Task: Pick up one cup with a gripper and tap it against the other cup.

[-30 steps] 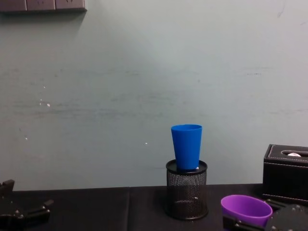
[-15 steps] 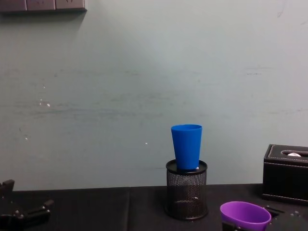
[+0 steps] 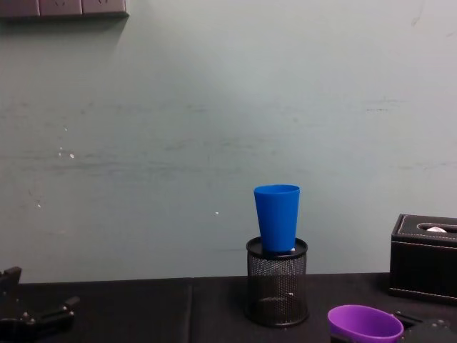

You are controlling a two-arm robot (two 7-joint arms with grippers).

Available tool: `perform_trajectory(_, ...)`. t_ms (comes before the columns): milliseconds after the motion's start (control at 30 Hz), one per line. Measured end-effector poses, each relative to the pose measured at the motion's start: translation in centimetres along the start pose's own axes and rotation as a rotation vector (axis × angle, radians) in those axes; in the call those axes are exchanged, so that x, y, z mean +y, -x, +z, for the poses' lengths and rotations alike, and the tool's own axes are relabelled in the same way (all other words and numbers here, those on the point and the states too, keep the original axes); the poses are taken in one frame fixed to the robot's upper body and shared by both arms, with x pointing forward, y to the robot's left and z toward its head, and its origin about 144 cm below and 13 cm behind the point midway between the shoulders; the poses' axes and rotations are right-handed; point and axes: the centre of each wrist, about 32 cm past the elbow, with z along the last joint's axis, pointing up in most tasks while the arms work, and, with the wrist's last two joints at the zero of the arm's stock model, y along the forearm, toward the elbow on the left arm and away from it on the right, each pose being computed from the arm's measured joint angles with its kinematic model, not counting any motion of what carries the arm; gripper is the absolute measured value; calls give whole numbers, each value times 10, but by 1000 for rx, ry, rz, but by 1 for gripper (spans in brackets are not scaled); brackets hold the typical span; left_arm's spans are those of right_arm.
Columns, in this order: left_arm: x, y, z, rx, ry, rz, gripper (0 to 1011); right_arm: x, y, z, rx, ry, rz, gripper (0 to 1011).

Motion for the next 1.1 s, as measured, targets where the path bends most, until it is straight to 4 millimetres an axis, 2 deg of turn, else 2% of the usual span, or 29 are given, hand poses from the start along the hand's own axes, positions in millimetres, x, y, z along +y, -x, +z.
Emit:
perform_trajectory(667,0,0,0,0,0,0,1011,1,0,-1,1,2,3,750)
perform_trajectory(1000,0,0,0,0,0,0,1011,1,0,-1,1,0,2,1003)
perform_trajectory(1100,0,0,0,0,0,0,1011,1,0,-1,0,0,2,1003)
